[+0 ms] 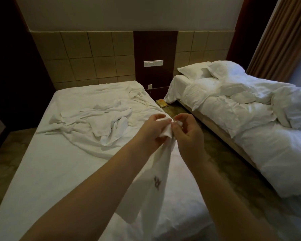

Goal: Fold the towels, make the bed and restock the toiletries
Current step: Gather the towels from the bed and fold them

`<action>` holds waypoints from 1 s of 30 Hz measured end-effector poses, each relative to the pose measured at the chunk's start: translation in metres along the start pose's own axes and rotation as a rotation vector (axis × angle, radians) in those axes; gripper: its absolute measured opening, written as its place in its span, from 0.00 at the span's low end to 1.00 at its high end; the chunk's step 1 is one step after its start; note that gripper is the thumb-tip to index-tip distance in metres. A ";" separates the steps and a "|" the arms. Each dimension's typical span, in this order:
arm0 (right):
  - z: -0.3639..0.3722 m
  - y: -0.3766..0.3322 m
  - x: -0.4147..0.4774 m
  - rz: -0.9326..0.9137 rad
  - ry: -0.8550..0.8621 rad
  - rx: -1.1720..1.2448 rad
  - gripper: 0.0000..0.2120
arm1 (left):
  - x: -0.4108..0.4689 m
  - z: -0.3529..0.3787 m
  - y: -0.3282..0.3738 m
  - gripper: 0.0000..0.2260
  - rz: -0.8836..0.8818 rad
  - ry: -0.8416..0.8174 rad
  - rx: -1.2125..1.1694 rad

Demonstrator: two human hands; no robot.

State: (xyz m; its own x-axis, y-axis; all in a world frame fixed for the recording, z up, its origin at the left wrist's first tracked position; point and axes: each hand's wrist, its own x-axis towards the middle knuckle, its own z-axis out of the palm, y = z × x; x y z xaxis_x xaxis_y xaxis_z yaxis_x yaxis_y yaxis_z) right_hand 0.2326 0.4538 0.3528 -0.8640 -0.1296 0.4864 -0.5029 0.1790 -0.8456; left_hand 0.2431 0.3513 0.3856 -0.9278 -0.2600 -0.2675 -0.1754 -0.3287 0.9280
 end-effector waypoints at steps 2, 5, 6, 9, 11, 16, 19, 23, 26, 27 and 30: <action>0.001 -0.002 -0.002 -0.002 0.021 0.027 0.06 | -0.003 -0.004 0.000 0.10 0.015 -0.012 -0.016; 0.003 -0.004 -0.003 -0.025 0.074 0.013 0.07 | -0.015 -0.013 0.005 0.10 0.052 -0.083 -0.071; 0.004 -0.004 -0.003 -0.039 0.099 0.006 0.06 | -0.019 -0.016 0.004 0.13 0.080 -0.103 -0.073; 0.009 -0.005 -0.003 -0.044 0.133 0.028 0.06 | -0.030 -0.022 -0.001 0.20 0.205 -0.099 0.010; 0.012 -0.003 -0.003 -0.036 0.113 0.061 0.04 | -0.031 -0.024 -0.004 0.12 0.334 -0.020 0.152; 0.010 -0.004 -0.007 -0.074 -0.087 0.112 0.09 | -0.020 -0.033 -0.003 0.15 0.654 0.300 0.327; 0.002 -0.009 -0.007 -0.123 -0.247 0.133 0.15 | -0.017 -0.034 0.000 0.14 0.758 0.370 0.408; -0.001 -0.012 0.005 -0.197 -0.215 -0.017 0.06 | -0.022 -0.023 -0.003 0.16 0.728 0.182 0.413; -0.001 -0.009 0.011 -0.211 -0.106 -0.100 0.01 | -0.027 -0.019 -0.003 0.15 0.640 0.026 0.338; -0.001 -0.008 0.011 -0.201 -0.080 -0.108 0.01 | -0.028 -0.019 -0.001 0.13 0.600 -0.022 0.287; -0.001 -0.009 0.015 -0.186 -0.028 -0.121 0.07 | -0.031 -0.021 0.001 0.09 0.541 -0.108 0.236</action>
State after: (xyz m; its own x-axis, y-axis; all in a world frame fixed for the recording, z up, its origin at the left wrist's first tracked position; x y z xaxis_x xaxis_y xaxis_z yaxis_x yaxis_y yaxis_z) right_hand 0.2245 0.4514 0.3681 -0.7559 -0.1978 0.6241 -0.6542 0.2648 -0.7084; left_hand 0.2784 0.3402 0.3898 -0.9320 -0.2361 0.2751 0.2741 0.0378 0.9610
